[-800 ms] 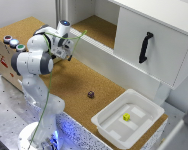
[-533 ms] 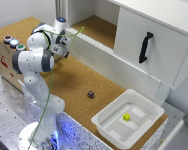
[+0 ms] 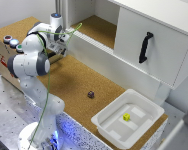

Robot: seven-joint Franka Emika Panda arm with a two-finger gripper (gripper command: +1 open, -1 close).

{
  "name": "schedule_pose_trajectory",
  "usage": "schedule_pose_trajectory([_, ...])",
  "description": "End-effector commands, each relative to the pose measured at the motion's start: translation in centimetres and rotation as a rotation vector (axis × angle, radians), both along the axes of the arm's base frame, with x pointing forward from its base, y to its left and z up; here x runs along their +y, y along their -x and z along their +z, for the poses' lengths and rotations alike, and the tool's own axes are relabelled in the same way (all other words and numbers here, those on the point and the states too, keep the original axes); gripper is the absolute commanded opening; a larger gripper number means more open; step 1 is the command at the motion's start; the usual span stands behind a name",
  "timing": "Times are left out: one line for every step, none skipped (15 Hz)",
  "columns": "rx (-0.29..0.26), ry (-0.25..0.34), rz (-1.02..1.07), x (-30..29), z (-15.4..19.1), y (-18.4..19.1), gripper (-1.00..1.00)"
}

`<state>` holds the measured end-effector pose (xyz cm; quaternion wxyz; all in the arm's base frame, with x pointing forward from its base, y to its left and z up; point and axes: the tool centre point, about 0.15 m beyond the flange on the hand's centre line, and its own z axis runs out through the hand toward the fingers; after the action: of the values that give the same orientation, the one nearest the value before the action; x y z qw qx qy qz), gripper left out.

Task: Turn off the blue light

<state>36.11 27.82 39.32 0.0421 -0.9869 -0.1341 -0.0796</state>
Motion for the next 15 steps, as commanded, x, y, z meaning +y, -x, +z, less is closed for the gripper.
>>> schedule_pose_trajectory([0.036,0.013,0.040,0.3,1.2,-0.7,1.00])
schedule_pose_trajectory([0.036,0.013,0.040,0.3,1.2,-0.7,1.00])
schedule_pose_trajectory([0.036,0.013,0.040,0.3,1.2,-0.7,1.00])
schedule_pose_trajectory([0.036,0.013,0.040,0.3,1.2,-0.7,1.00])
schedule_pose_trajectory([0.036,0.013,0.040,0.3,1.2,-0.7,1.00])
schedule_pose_trajectory([0.036,0.013,0.040,0.3,1.2,-0.7,1.00])
schedule_pose_trajectory([0.036,0.013,0.040,0.3,1.2,-0.7,1.00])
schedule_pose_trajectory([0.036,0.013,0.040,0.3,1.2,-0.7,1.00])
schedule_pose_trajectory([-0.030,-0.006,0.031,0.3,1.3,-0.2,1.00])
schedule_pose_trajectory([-0.057,0.007,0.078,1.3,3.2,-0.3,1.00])
schedule_pose_trajectory([-0.051,0.026,0.129,2.4,4.9,-0.2,1.00])
schedule_pose_trajectory([-0.037,0.037,0.221,4.0,6.6,0.1,1.00])
schedule_pose_trajectory([-0.011,0.067,0.321,5.7,8.0,0.8,1.00])
schedule_pose_trajectory([0.014,0.076,0.425,7.5,9.2,2.1,1.00])
schedule_pose_trajectory([0.023,0.082,0.499,9.1,10.5,3.4,1.00])
